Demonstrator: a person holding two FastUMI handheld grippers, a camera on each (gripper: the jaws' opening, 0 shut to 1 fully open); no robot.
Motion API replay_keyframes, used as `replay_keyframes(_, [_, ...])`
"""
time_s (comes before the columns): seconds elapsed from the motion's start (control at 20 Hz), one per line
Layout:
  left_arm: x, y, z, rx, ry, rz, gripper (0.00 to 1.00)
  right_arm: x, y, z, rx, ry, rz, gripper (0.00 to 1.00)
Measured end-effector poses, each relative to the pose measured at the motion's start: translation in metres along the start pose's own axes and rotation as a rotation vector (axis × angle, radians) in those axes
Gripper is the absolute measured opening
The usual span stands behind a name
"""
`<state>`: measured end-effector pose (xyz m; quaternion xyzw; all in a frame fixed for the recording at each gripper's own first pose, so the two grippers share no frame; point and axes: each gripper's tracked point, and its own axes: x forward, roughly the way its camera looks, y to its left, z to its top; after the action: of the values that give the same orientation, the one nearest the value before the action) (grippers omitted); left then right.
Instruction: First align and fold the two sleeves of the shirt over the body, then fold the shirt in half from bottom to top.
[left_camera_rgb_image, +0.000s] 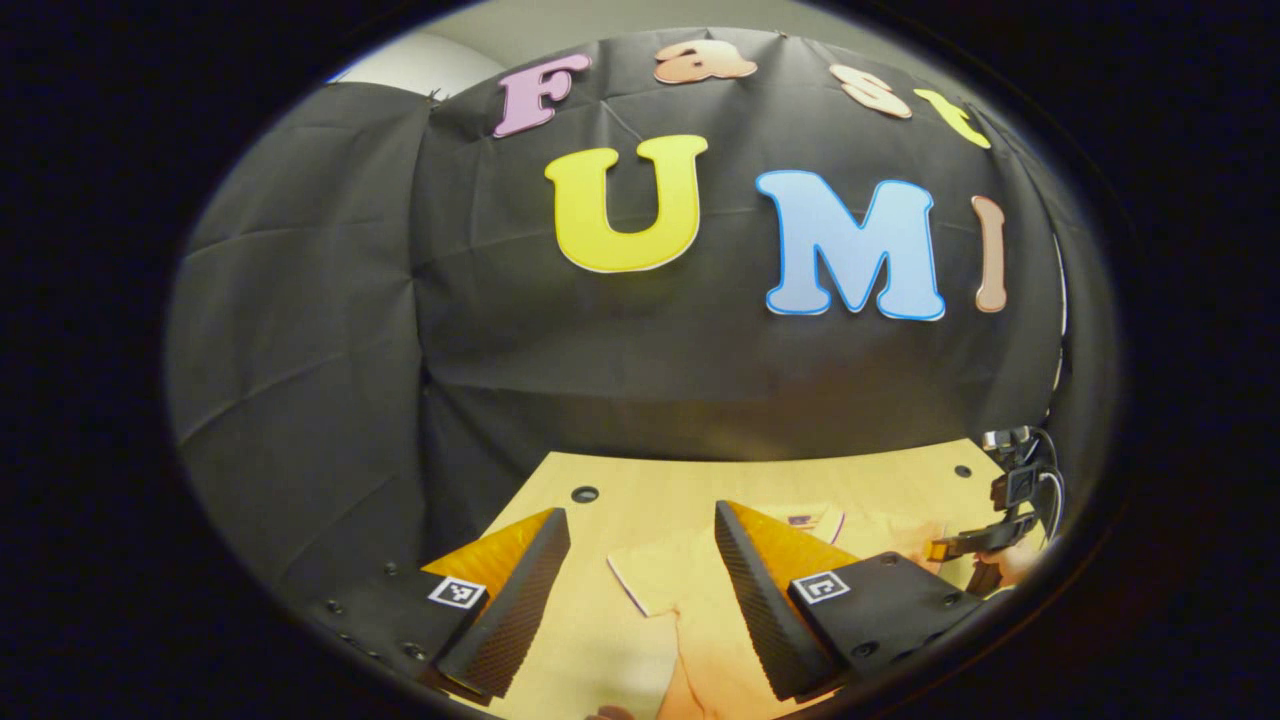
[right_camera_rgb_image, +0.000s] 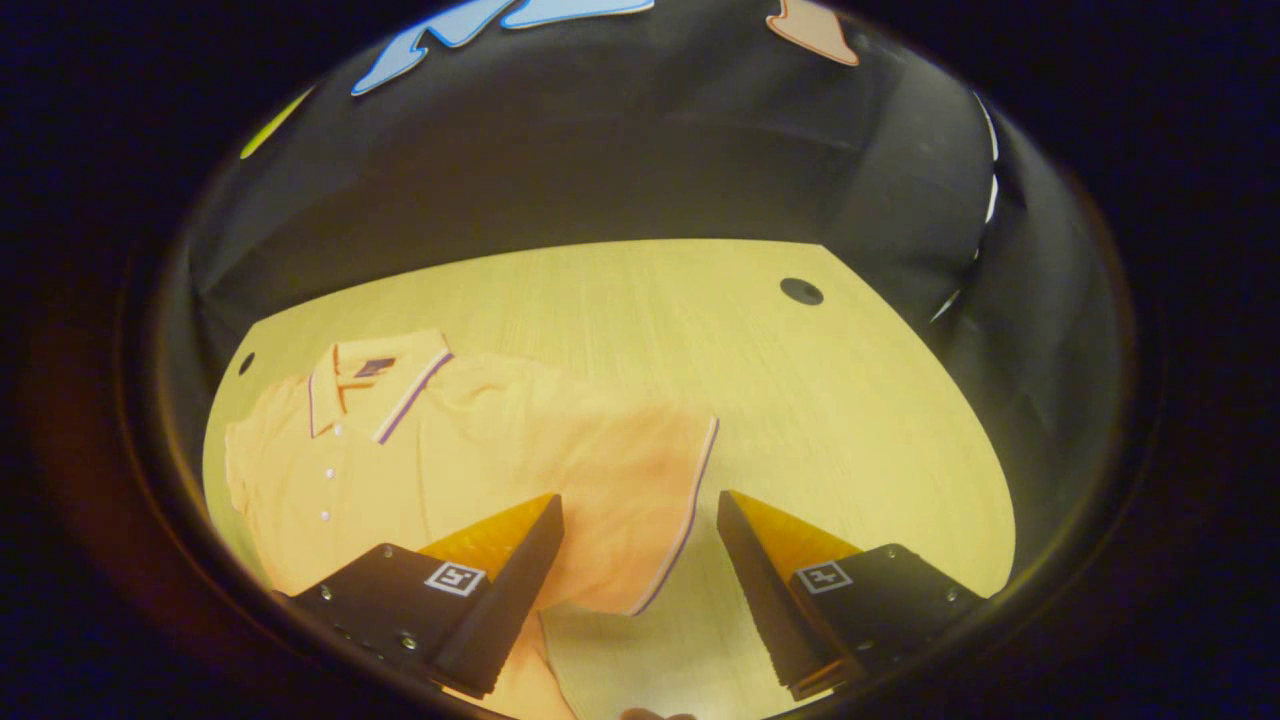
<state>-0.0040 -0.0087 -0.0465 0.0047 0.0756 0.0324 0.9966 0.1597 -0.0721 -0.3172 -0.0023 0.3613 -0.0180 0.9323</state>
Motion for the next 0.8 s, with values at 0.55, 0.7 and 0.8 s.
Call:
replay_keyframes(0.55, [0.016,-0.011,-0.012,0.001,0.04,-0.015,0.94,0.014,0.009,-0.012,0.029,0.058,0.035,0.87])
replay_keyframes(0.7, [0.018,-0.013,-0.015,-0.004,0.045,-0.017,0.94,0.015,0.011,-0.012,0.026,0.07,0.051,0.56])
replay_keyframes(0.8, [0.018,-0.013,-0.015,-0.006,0.048,-0.019,0.95,0.014,0.012,-0.012,0.014,0.076,0.075,0.56])
